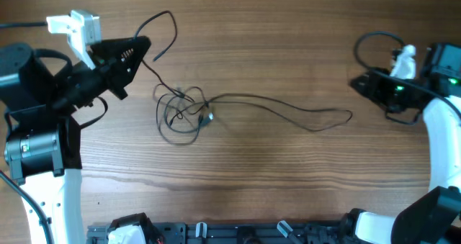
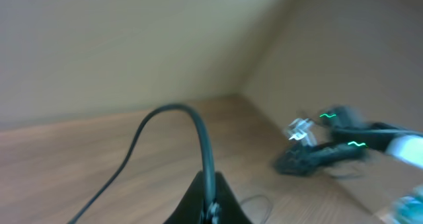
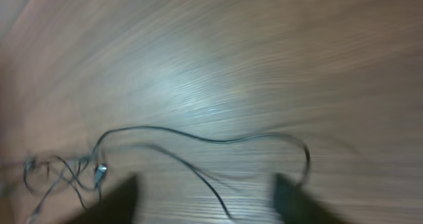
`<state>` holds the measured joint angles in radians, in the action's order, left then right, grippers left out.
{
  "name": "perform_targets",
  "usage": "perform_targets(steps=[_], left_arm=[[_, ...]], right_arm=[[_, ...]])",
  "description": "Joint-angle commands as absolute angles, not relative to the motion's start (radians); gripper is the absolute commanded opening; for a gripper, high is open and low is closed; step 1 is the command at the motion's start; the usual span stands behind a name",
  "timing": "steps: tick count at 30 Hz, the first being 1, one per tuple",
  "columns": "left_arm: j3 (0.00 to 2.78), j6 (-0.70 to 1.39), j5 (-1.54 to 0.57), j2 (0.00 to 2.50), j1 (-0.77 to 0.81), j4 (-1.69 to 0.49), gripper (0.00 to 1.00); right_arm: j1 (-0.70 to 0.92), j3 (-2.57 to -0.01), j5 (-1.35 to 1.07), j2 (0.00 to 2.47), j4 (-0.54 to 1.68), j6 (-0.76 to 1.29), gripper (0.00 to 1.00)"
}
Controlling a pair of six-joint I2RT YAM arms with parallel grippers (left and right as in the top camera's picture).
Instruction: Untangle cables
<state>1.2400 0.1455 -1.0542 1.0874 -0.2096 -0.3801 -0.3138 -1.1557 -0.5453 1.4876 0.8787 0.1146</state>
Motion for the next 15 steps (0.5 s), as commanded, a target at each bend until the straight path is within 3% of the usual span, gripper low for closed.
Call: perform_targets(steps=[1, 8, 15], left_arm=[[1.24, 0.281, -1.279, 1.079, -0.183, -0.328, 0.04], [1.24, 0.487, -1.259, 1.105, -0.175, -0.205, 0.04], [1.24, 1.083, -1.15, 1.111, -0.175, 0.421, 0.04]], right_arm=[[-0.208, -1.207, -0.591, 1.502, 0.881, 0.063, 0.89], [-0.02, -1.268, -0.799, 1.502, 0.814, 0.069, 0.89], [0.103, -1.268, -0.868, 1.502, 0.673, 0.168, 0.89]])
